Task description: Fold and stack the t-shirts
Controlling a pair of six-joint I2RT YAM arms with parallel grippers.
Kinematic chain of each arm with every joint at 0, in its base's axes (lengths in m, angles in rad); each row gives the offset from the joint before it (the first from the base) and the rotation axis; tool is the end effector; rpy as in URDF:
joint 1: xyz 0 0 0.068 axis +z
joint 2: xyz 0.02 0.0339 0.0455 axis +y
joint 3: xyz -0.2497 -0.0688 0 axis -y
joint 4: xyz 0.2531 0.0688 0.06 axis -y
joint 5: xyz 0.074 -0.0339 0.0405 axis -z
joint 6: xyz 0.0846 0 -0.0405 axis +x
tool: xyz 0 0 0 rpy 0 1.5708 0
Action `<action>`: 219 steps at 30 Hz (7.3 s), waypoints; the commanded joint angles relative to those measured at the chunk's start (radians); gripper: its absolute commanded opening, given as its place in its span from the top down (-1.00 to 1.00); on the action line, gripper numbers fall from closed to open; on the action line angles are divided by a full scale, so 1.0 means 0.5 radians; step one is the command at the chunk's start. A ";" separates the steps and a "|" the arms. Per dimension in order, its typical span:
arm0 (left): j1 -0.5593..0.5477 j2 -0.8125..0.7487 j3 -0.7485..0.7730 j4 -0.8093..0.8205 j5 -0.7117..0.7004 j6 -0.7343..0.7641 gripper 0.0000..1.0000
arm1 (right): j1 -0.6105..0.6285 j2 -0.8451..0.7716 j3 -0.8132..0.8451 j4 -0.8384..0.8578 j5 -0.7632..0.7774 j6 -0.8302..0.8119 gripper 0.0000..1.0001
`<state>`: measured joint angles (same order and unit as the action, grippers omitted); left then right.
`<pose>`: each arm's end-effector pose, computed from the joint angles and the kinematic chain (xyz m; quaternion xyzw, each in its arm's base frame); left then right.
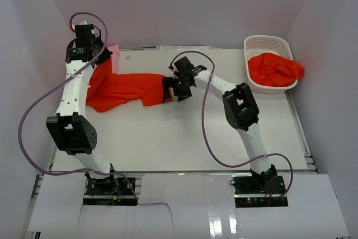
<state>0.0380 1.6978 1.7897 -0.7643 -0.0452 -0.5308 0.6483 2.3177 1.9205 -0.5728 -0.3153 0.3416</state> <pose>0.4217 0.0199 0.3454 -0.2621 0.8616 -0.0862 0.4260 0.4095 0.3431 0.1268 -0.1900 0.9252 0.2708 0.1859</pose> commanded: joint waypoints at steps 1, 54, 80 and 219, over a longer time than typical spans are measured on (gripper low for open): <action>0.004 -0.134 0.053 -0.018 -0.008 0.018 1.00 | 0.004 0.028 0.095 0.096 0.014 0.035 -1.00; 0.007 -0.196 -0.293 0.179 0.290 0.163 -0.44 | -0.106 -1.095 0.443 -0.407 0.042 0.071 0.85; -2.125 -0.631 -1.312 0.817 -0.884 1.037 -0.56 | -0.542 -0.748 0.555 -0.033 -0.247 0.182 0.85; -1.073 -0.279 -0.926 0.378 0.758 0.482 1.00 | -0.695 -2.053 -0.736 0.035 0.146 -0.245 0.85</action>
<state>-0.5060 1.4925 1.3491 -0.6388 0.4107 -0.2386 0.3031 1.2770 1.5745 -0.6010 -0.2745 0.2001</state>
